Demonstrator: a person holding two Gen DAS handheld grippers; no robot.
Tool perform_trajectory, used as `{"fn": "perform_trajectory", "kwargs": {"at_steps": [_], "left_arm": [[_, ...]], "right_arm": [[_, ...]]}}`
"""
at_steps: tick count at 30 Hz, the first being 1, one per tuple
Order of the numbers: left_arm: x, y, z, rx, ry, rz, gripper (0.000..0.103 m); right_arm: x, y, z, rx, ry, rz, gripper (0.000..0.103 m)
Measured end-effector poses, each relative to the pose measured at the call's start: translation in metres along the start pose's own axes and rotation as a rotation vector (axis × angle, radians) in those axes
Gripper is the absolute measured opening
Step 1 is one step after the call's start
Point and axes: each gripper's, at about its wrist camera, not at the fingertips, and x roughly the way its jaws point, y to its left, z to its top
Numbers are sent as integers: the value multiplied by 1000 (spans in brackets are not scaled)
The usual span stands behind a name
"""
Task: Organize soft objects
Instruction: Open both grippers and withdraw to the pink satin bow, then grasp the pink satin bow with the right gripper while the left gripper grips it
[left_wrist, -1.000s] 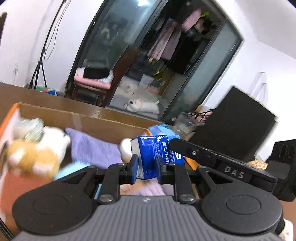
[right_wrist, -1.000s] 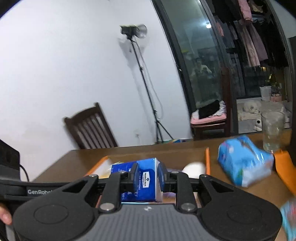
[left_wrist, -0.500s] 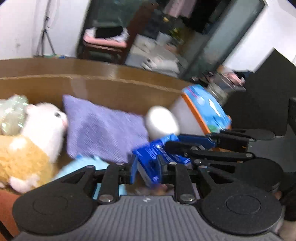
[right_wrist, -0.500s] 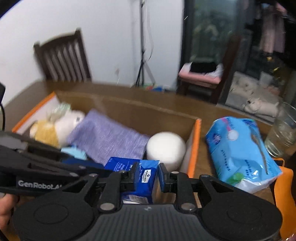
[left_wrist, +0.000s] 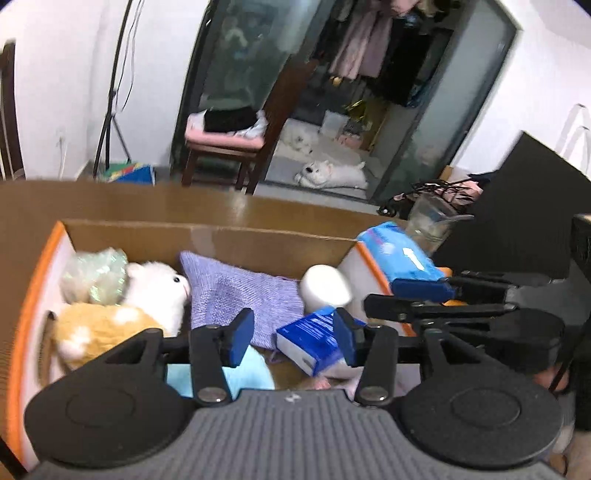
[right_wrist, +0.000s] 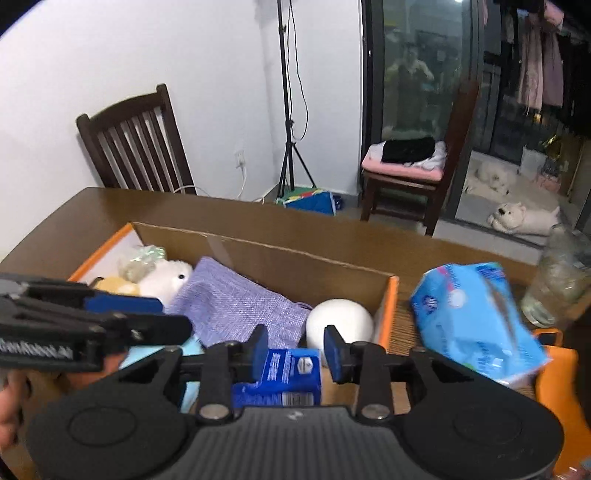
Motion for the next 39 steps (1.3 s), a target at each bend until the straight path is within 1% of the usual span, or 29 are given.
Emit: {"fn": "perform_trajectory", "kwargs": {"at_steps": [1, 2, 3, 4, 5, 6, 7, 9, 11, 12, 13, 16, 19, 21, 23, 25, 29, 32, 35, 37, 39], "left_arm": [[-11, -4, -3, 19, -15, 7, 57], [-24, -8, -6, 37, -32, 16, 60], [-39, -12, -12, 54, -55, 30, 67], [-52, -16, -19, 69, -77, 44, 71], [-69, -20, -31, 92, -106, 53, 72], [-83, -23, -41, 110, -132, 58, 74], [-100, -27, -56, 125, -166, 68, 78], [-132, -32, -90, 141, -230, 82, 82], [-156, -37, -125, 149, -268, 86, 83], [-165, -41, -145, 154, -280, 87, 84], [-175, -45, -165, 156, -294, 90, 85], [-196, -53, -219, 147, -307, 111, 88], [-206, -55, -257, 127, -279, 130, 89], [-212, -55, -274, 120, -250, 123, 89], [-216, -55, -281, 119, -239, 121, 89], [-218, -56, -284, 125, -245, 122, 89], [-214, -56, -282, 119, -255, 115, 89], [-203, -52, -275, 97, -241, 94, 88], [-185, -48, -260, 77, -233, 83, 85], [-168, -46, -245, 74, -239, 80, 79], [-149, -45, -229, 85, -235, 71, 77]], "right_arm": [[-16, 2, -2, -8, -13, -6, 42], [-28, 3, -5, -14, -26, -12, 43], [-43, 6, -9, -20, -44, -18, 46], [-59, 8, -14, -21, -65, -24, 47], [-75, 10, -21, -20, -89, -27, 47], [-91, 12, -30, -21, -116, -21, 51], [-108, 16, -43, -20, -148, -11, 56], [-139, 28, -74, -18, -212, 7, 60], [-161, 42, -107, -15, -259, 23, 61], [-172, 49, -125, -10, -287, 34, 64], [-182, 57, -145, 1, -316, 44, 70], [-204, 80, -200, 37, -376, 43, 82], [-215, 99, -249, 91, -397, 35, 83], [-217, 106, -270, 128, -387, 52, 83], [-218, 111, -284, 138, -362, 77, 83], [-220, 116, -291, 133, -360, 62, 83], [-219, 115, -290, 160, -374, 47, 83], [-214, 109, -290, 204, -368, 58, 82], [-199, 98, -278, 230, -354, 39, 81], [-184, 90, -265, 230, -344, 16, 81], [-168, 78, -249, 250, -344, 10, 81]]}}
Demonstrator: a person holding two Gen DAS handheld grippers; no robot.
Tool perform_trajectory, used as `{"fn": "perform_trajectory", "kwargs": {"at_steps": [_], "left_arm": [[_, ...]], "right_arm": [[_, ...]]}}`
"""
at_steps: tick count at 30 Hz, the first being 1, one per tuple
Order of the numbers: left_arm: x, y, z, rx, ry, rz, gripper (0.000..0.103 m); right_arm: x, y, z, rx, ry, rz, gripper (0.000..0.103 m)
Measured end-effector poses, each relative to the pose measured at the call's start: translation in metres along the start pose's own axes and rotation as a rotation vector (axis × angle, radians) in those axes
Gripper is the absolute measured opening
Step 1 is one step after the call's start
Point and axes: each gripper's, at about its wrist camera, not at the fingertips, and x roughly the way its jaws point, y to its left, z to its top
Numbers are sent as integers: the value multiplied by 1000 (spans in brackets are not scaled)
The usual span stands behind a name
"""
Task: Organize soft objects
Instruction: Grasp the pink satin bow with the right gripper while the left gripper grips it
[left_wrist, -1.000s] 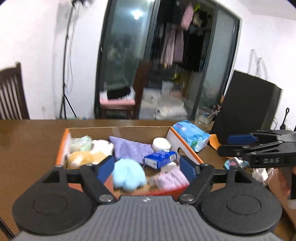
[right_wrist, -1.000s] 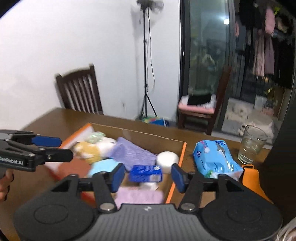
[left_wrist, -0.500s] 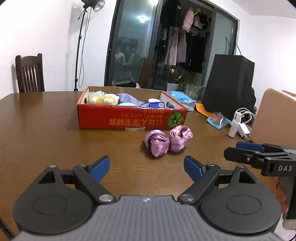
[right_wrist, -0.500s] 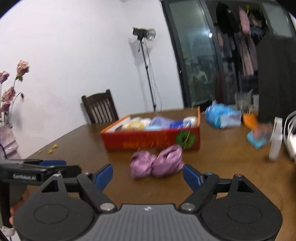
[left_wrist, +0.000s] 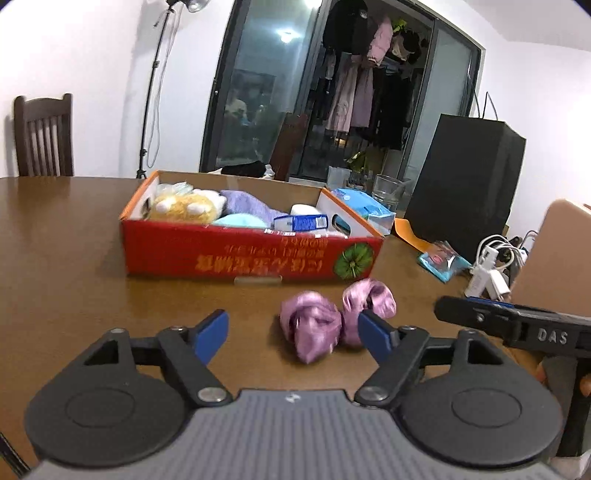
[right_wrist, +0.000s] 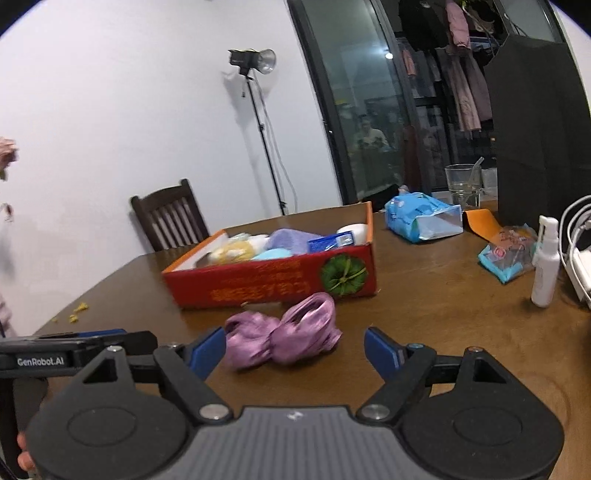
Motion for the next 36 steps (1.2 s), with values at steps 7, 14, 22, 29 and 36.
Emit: {"fn": "perform_trajectory", "kwargs": {"at_steps": [7, 14, 22, 29, 36], "left_arm": [[78, 15, 1, -5, 125, -103, 49], [93, 29, -11, -63, 177, -186, 40], [96, 33, -10, -93, 172, -213, 25], [93, 29, -9, -76, 157, -211, 20], [39, 15, -8, -82, 98, -195, 18]], "right_arm": [[89, -25, 14, 21, 143, -13, 46], [102, -34, -5, 18, 189, 47, 35], [105, -33, -8, 18, 196, 99, 19], [100, -24, -7, -38, 180, 87, 12], [57, 3, -6, -81, 117, 81, 9]]}}
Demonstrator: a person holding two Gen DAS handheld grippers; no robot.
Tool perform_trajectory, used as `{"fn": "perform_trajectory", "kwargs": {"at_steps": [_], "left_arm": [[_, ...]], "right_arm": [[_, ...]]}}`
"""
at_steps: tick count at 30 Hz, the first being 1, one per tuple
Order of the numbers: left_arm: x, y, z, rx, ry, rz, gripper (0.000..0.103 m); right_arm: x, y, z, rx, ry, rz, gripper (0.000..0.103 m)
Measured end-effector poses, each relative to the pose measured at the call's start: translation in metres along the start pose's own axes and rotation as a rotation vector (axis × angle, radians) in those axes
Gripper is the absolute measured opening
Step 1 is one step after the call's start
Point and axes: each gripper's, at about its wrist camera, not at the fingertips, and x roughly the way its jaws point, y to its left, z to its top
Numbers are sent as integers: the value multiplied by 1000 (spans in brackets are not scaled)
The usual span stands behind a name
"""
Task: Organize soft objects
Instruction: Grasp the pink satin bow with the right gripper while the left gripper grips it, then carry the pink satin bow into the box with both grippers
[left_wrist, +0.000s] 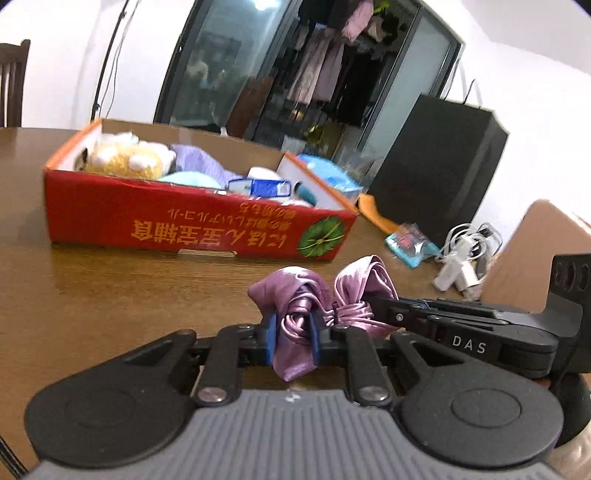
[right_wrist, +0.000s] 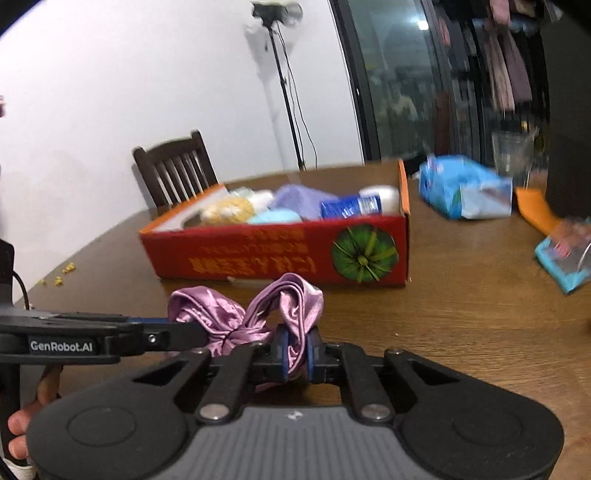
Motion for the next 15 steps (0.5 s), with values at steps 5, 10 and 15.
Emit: {"fn": "perform_trajectory", "kwargs": {"at_steps": [5, 10, 15], "left_arm": [[-46, -17, -16, -22, -35, -4, 18], [-79, -36, -19, 12, -92, -10, 18], [-93, -44, -16, 32, -122, -22, 18]], "right_arm": [[-49, 22, -12, 16, -53, 38, 9], [-86, 43, -12, -20, -107, 40, 9], [-105, 53, -9, -33, -144, 33, 9]]}}
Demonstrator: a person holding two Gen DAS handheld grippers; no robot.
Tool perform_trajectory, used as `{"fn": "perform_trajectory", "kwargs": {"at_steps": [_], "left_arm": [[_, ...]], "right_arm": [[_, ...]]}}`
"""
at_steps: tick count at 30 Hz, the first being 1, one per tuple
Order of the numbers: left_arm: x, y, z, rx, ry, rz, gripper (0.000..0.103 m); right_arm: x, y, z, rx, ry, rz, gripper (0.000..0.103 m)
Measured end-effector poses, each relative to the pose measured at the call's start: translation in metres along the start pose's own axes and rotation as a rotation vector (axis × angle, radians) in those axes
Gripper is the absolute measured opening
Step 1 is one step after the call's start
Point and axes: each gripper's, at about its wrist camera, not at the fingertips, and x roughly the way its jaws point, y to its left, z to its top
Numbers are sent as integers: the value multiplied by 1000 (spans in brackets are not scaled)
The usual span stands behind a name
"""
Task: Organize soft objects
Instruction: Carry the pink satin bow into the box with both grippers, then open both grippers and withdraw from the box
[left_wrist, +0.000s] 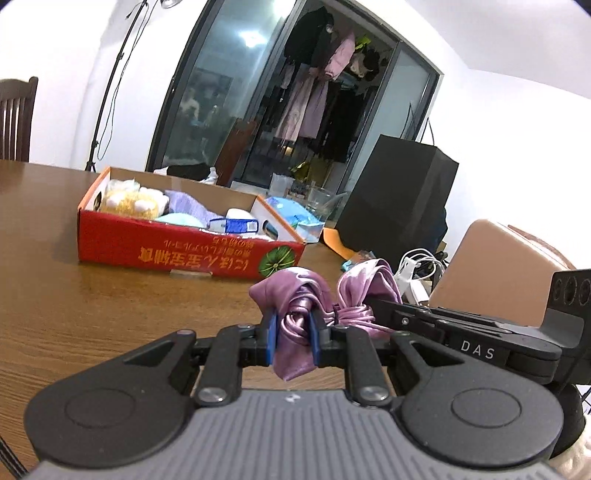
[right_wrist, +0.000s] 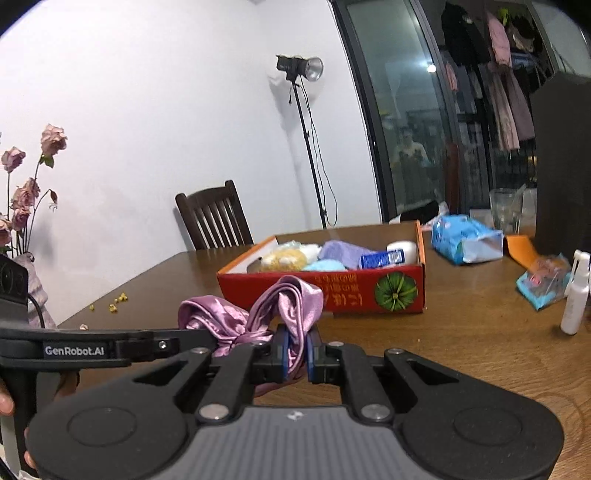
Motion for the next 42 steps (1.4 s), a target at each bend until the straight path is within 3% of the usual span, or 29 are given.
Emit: {"fn": "perform_trajectory", "kwargs": {"at_steps": [7, 12, 16, 21, 26, 29, 32, 33, 35, 38, 39, 42], "left_arm": [[16, 3, 32, 29, -34, -20, 18], [71, 27, 93, 31, -29, -36, 18], [143, 61, 148, -6, 25, -10, 18], [240, 109, 195, -75, 115, 72, 18], [313, 139, 197, -62, 228, 165, 18], [329, 132, 178, 39, 299, 179, 20], [334, 126, 177, 80, 336, 182, 31], [337, 126, 178, 85, 347, 174, 41], [339, 125, 178, 92, 363, 178, 45], [328, 119, 181, 104, 339, 183, 57], [319, 115, 184, 105, 318, 184, 60], [291, 110, 198, 107, 275, 207, 61]], "right_arm": [[9, -4, 20, -13, -24, -12, 9], [59, -33, 66, 3, -37, -10, 9], [135, -69, 119, 17, 18, -15, 9], [257, -123, 170, 83, 161, -35, 9], [357, -169, 177, 232, 300, -70, 10], [394, -177, 167, 253, 392, -109, 15], [410, -170, 161, 183, 427, -133, 18], [411, -165, 162, 148, 430, -144, 18], [412, -152, 162, 72, 441, -173, 19], [398, -140, 172, 27, 411, -178, 29], [390, -138, 177, 29, 397, -162, 38], [360, -128, 194, 0, 374, -159, 44]]}}
